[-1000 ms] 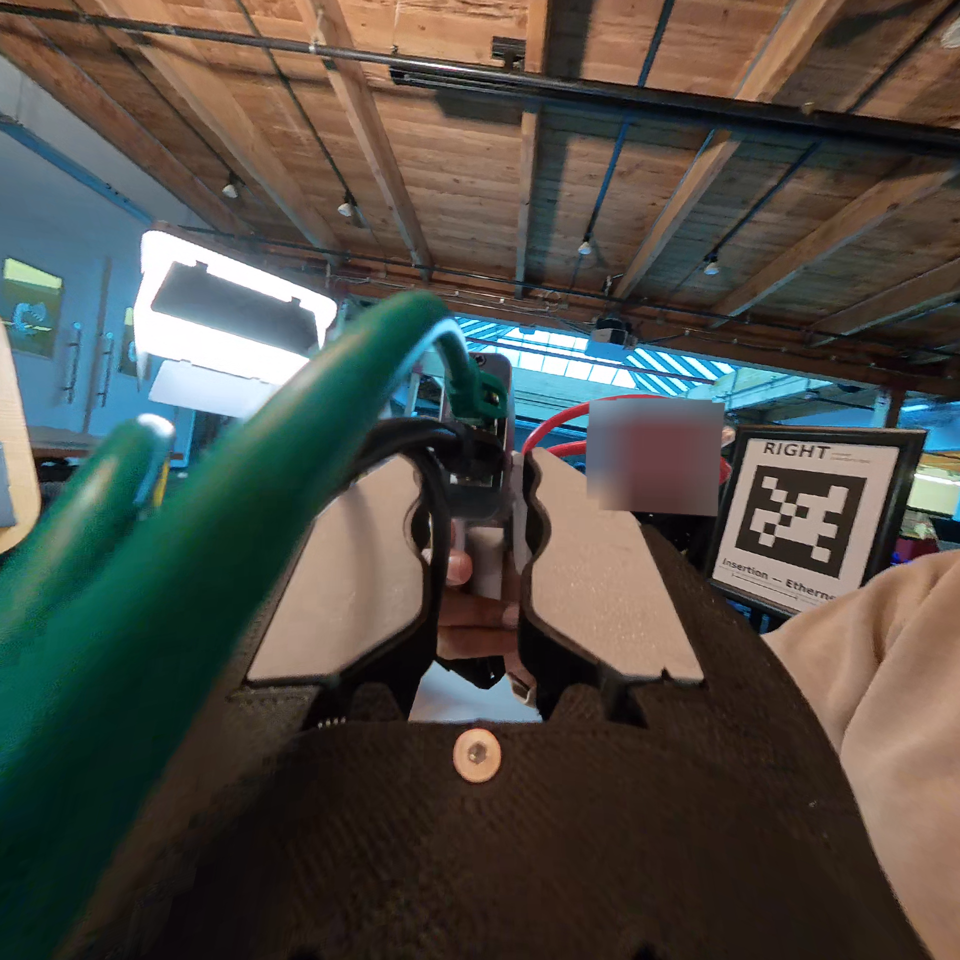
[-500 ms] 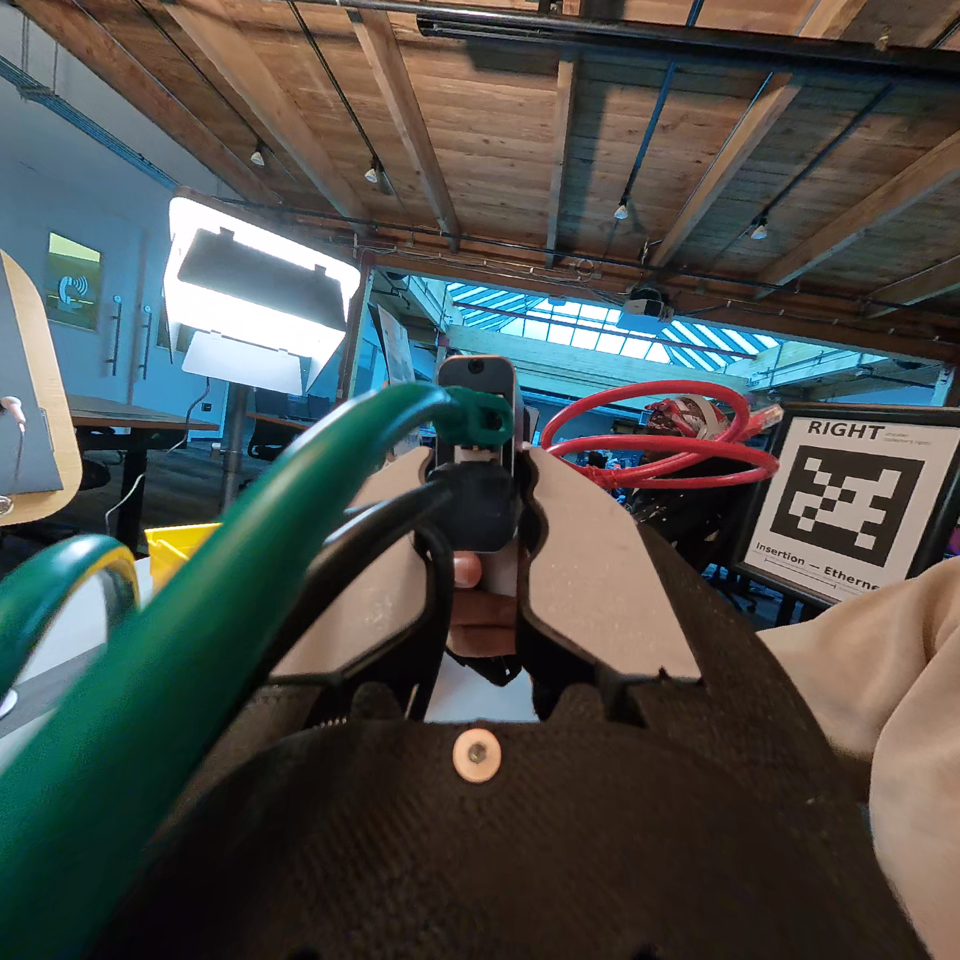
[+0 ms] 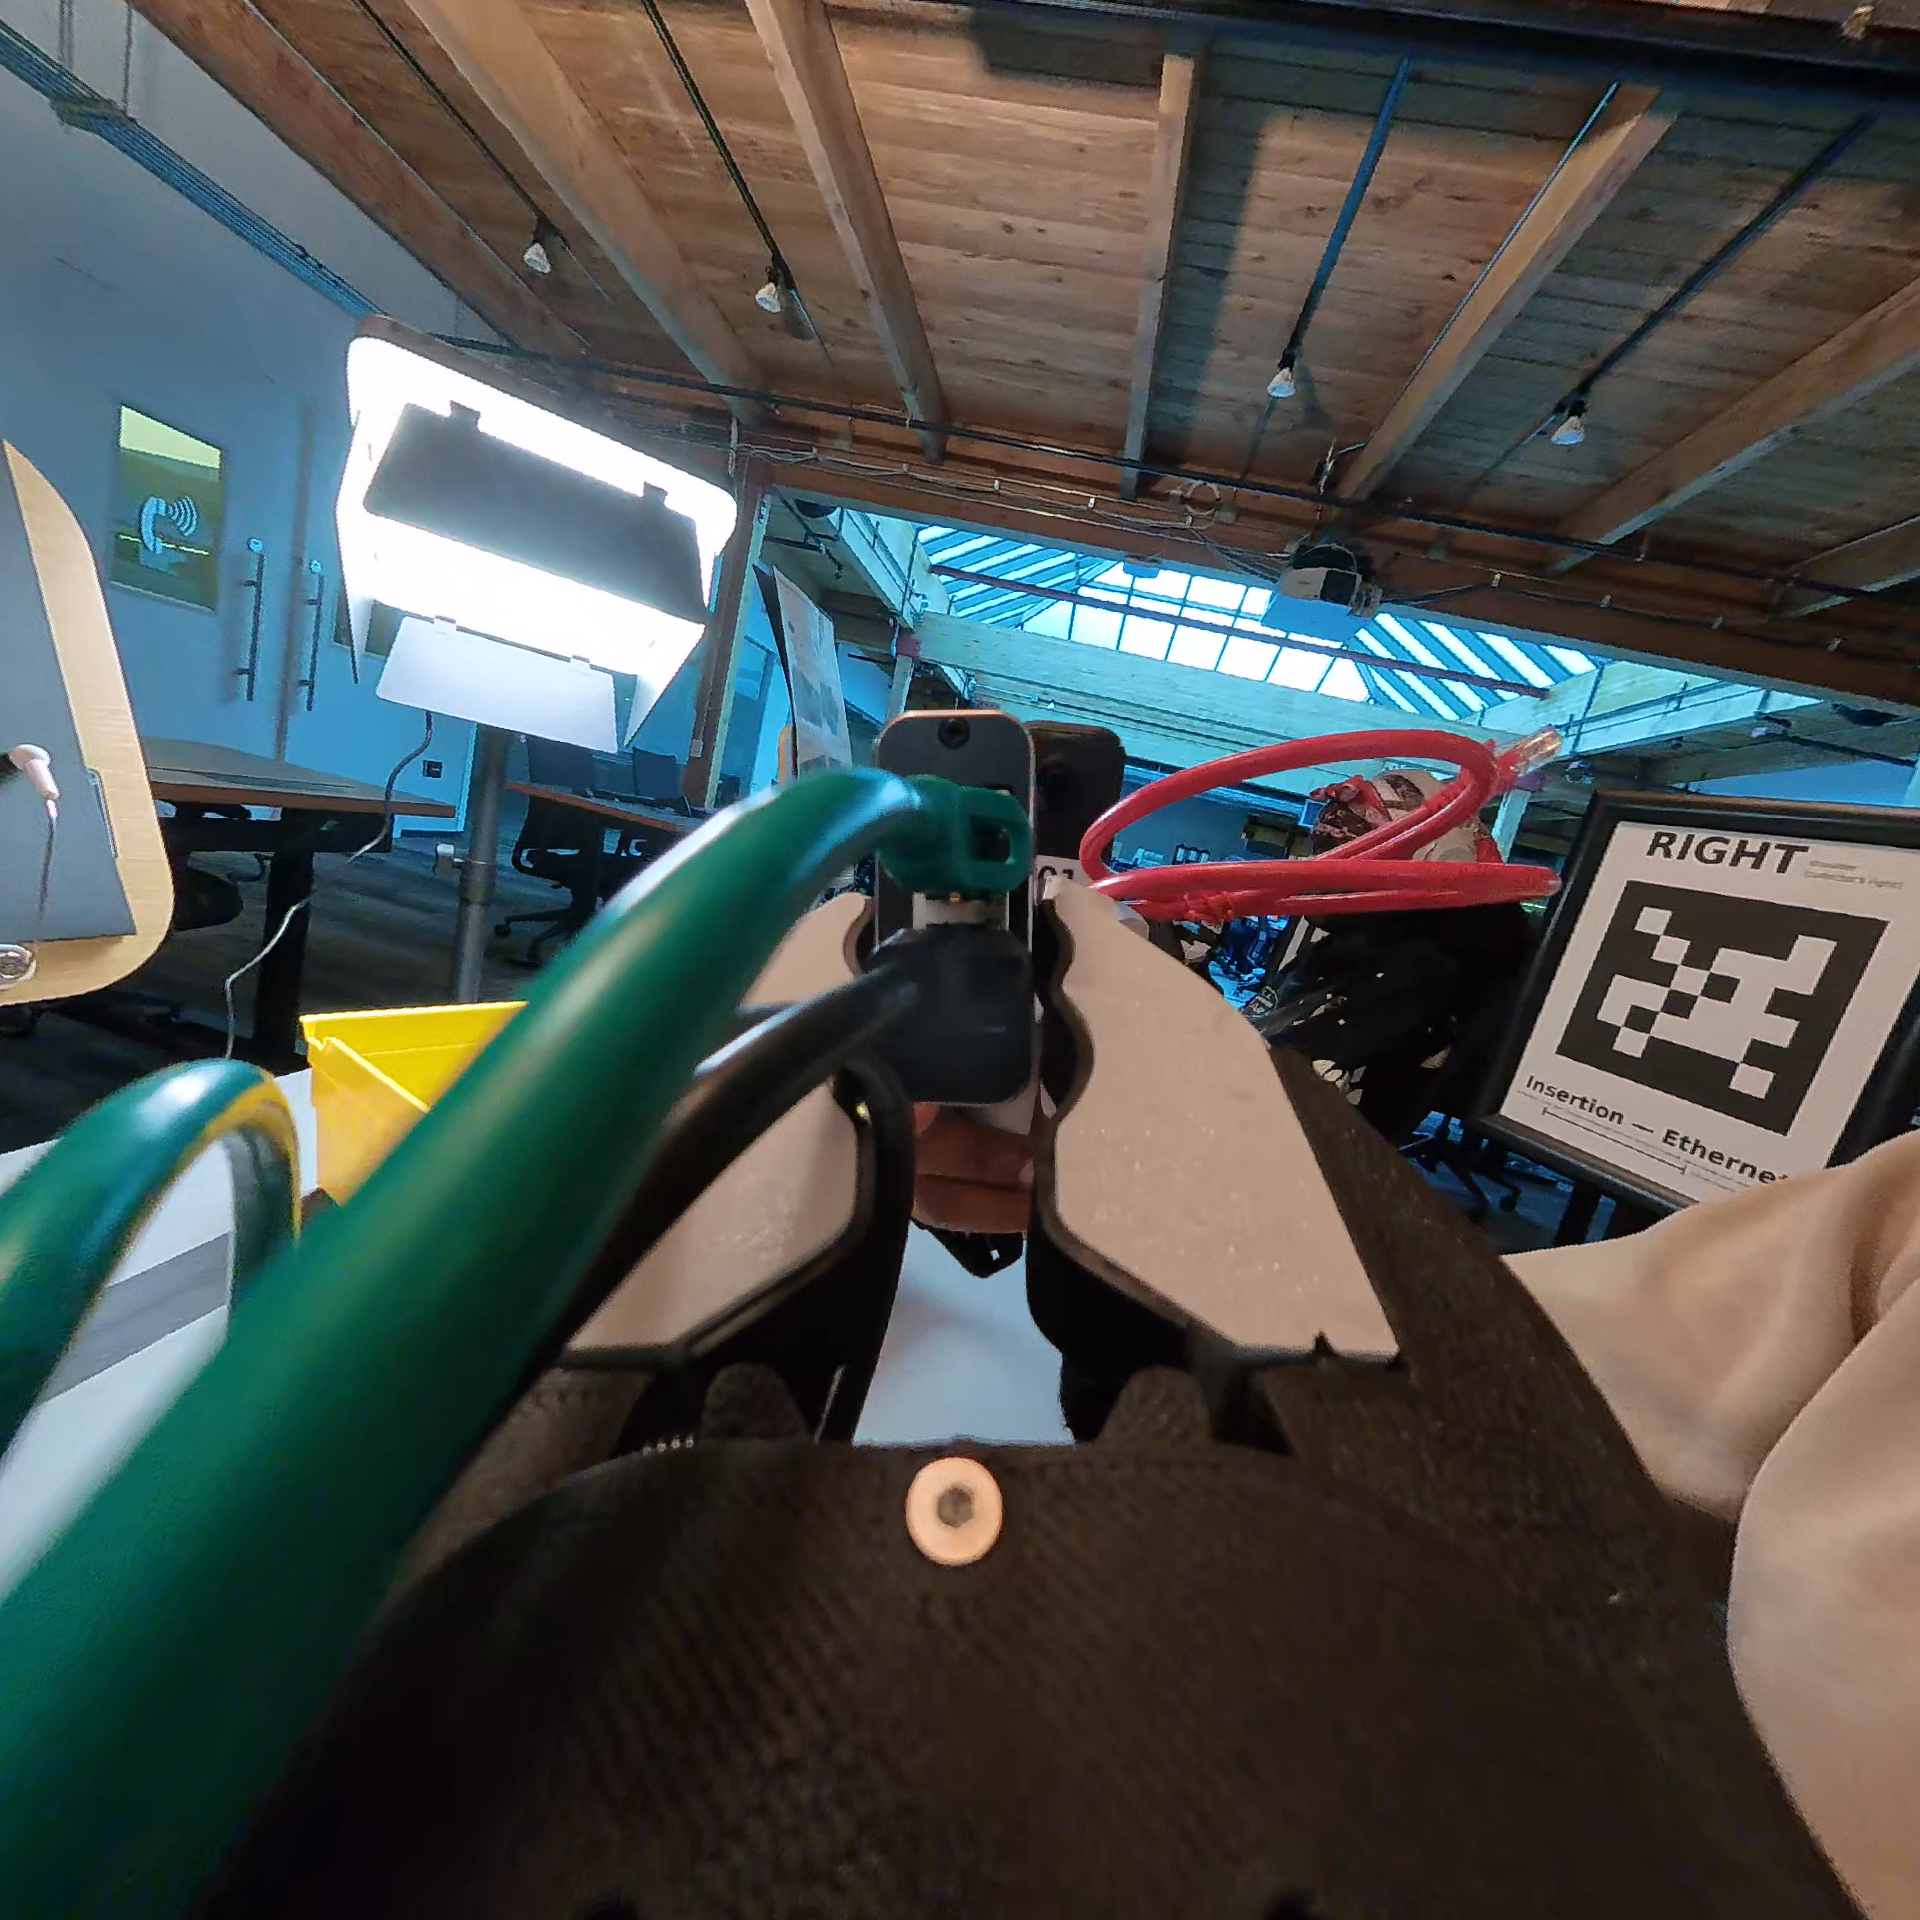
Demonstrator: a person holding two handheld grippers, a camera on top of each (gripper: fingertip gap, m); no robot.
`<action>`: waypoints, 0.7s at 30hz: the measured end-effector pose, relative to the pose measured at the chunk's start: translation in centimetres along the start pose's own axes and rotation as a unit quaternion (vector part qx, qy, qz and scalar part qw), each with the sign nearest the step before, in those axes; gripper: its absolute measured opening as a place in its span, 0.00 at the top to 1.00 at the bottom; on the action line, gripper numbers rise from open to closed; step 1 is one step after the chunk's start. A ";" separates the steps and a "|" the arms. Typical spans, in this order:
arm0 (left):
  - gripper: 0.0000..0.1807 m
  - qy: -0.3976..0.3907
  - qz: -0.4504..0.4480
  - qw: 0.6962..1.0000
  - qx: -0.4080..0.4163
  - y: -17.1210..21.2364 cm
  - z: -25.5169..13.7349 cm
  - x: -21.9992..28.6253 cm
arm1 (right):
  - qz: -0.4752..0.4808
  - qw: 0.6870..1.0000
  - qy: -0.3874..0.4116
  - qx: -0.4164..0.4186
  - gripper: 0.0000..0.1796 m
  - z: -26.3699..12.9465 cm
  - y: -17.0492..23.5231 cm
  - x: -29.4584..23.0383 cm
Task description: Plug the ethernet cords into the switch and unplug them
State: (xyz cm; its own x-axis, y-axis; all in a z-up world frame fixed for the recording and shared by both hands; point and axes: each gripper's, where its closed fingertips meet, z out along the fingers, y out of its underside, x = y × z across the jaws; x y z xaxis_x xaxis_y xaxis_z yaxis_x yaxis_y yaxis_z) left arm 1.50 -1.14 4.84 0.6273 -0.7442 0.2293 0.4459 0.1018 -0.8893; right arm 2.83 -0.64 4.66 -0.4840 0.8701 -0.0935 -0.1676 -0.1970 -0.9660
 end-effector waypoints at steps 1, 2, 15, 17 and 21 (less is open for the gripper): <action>0.84 0.000 0.000 1.000 0.000 0.0 0.0 0.0 | -0.002 1.000 0.003 -0.006 0.91 0.0 0.0 0.0; 0.84 -0.001 0.001 1.000 -0.001 0.0 0.0 0.0 | -0.004 1.000 0.006 -0.012 0.91 0.0 0.0 0.1; 0.85 -0.004 0.023 1.000 -0.007 0.1 0.1 0.4 | 0.008 0.999 0.002 -0.034 0.91 -0.2 0.0 0.1; 0.85 -0.015 0.035 0.999 -0.006 0.1 0.1 0.3 | -0.004 0.999 0.019 -0.042 0.92 -0.2 0.1 0.4; 0.85 -0.046 0.088 0.995 0.013 -0.2 -0.1 0.4 | -0.030 0.998 0.049 -0.035 0.89 0.1 -0.3 0.6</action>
State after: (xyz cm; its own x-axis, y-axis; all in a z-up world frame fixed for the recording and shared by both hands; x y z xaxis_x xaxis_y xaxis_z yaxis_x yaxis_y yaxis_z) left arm 1.62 -1.52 5.13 0.7524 -0.6499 0.1075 0.3401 0.2434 -0.9083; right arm 2.55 -0.12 4.88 -0.3882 0.9200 -0.0538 -0.1329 -0.1137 -0.9846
